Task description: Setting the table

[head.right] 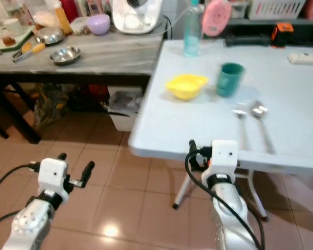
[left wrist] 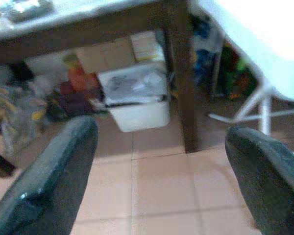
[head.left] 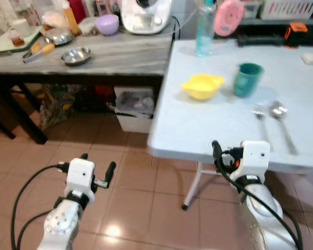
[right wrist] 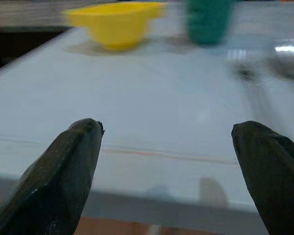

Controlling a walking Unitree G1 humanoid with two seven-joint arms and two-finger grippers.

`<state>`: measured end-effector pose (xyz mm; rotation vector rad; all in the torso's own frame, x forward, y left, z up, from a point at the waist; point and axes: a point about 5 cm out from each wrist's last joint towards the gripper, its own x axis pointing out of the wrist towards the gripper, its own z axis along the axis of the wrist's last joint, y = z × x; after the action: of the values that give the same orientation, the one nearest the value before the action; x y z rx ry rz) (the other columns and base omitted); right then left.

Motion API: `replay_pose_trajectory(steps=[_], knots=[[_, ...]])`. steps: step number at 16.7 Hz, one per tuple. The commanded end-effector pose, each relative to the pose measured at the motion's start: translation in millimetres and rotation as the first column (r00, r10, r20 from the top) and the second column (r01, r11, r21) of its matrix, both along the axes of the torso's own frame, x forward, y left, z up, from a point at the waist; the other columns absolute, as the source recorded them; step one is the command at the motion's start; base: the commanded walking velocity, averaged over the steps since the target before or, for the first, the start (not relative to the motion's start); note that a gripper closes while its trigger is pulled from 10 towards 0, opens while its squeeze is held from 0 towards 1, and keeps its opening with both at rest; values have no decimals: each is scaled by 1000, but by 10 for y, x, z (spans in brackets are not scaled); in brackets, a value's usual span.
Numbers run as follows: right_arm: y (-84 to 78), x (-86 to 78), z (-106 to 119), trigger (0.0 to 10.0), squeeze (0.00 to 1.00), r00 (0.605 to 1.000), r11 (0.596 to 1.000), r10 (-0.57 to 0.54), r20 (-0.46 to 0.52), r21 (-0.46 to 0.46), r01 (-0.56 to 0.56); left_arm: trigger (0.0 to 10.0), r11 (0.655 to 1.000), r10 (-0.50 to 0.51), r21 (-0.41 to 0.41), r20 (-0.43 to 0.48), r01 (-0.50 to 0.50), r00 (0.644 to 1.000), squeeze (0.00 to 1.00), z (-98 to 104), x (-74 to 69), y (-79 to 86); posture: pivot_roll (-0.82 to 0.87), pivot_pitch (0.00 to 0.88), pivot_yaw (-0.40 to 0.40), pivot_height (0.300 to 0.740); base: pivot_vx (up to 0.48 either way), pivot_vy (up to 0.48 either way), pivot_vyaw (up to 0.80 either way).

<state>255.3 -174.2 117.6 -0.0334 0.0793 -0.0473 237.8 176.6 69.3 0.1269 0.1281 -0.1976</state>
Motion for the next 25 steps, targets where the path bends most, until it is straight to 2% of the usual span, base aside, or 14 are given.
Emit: replay_pose_trajectory(steps=[1, 4, 7, 8, 15, 25], knots=[[-1, 5, 41, 10000, 0, 1000, 1000, -5, 20, 2, 5, 10000, 1000, 8, 17, 14, -8, 1000, 0, 40, 19, 44, -51, 69, 102, 740, 0, 0, 0], [1, 6, 42, 10000, 0, 1000, 1000, -7, 19, -2, 7, 10000, 1000, 16, -7, 12, -16, 1000, 0, 35, 21, 36, -54, 68, 100, 740, 0, 0, 0], [-13, 12, 58, 10000, 0, 1000, 1000, -4, 29, -6, 5, 10000, 1000, 10, 5, 42, -11, 999, 0, 70, 45, 7, -57, 68, 95, 740, 0, 0, 0], [-13, 14, 67, 10000, 0, 999, 1000, -2, 35, -10, 2, 10000, 998, -17, -51, 46, 19, 999, 0, 105, 51, -31, -58, 65, 92, 740, 0, 0, 0], [-4, 10, 153, 10000, 0, 995, 999, 22, 94, -44, -18, 10000, 991, -65, -110, 77, 73, 995, 0, 195, 70, -104, -61, 64, 87, 740, 0, 0, 0], [-5, -26, 142, 10000, 0, 995, 997, 41, 94, -69, -34, 10000, 986, -97, -126, 65, 105, 993, 0, 190, 28, -128, -65, 76, 87, 740, 298, 0, 0]])
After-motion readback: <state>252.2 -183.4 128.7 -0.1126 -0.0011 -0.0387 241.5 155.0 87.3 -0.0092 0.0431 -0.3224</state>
